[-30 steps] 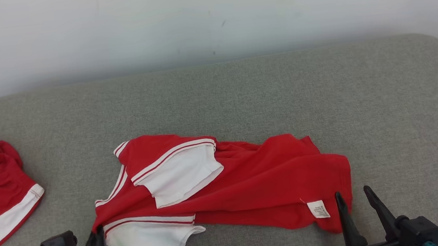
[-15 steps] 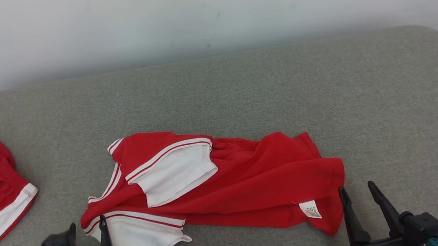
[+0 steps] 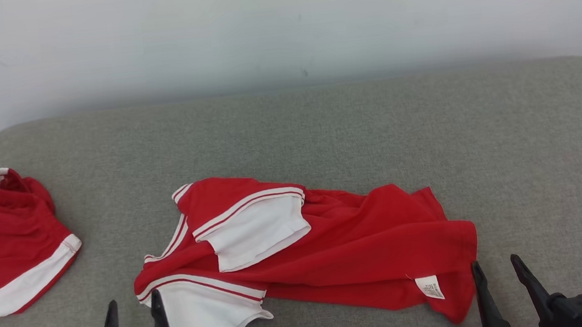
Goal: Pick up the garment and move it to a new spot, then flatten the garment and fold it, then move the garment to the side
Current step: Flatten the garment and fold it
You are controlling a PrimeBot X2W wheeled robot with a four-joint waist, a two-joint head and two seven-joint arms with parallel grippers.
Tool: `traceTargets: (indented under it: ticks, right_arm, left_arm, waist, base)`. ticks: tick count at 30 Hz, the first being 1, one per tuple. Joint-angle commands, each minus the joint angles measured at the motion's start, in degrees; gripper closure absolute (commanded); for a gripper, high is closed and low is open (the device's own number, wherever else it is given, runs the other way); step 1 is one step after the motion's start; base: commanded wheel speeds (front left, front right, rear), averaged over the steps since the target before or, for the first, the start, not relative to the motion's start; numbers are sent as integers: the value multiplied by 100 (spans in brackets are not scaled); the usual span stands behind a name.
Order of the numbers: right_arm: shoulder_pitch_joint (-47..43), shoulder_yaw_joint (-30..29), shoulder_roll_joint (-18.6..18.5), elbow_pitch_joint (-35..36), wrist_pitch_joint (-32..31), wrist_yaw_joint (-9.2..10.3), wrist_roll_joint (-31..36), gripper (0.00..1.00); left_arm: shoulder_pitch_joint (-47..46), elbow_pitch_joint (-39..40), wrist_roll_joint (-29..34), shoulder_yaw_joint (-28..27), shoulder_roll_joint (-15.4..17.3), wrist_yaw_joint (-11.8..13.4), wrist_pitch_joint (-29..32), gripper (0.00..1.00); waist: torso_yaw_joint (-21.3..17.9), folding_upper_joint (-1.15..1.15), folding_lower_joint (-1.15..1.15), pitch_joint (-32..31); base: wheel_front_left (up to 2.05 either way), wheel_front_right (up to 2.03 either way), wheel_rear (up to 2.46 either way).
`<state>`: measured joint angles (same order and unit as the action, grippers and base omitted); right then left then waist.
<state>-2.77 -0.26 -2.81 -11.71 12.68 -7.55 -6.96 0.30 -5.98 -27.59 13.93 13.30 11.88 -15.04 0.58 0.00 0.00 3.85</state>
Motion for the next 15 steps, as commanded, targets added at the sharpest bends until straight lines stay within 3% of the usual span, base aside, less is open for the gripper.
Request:
traceTargets:
  ticks: [1, 8, 15]
  right_arm:
    - [-98, -46, -12, -4, -38, 13, 48, 0]
    - [-330, -103, -10, -95, -88, 13, 77, 0]
    - [-492, -71, -11, -119, 1, 13, 212, 0]
  left_arm:
    - [183, 130, 324, -154, -135, -225, -17, 0]
    - [851, 534, 1286, -787, -692, -981, -19, 0]
    - [1240, 519, 1777, -1198, -935, -1393, -19, 0]
  waist:
    - [113, 0, 0, -142]
    - [239, 0, 0, -458]
    - [279, 0, 0, -648]
  base:
    - [0, 0, 0]
    - [0, 0, 0]
    - [0, 0, 0]
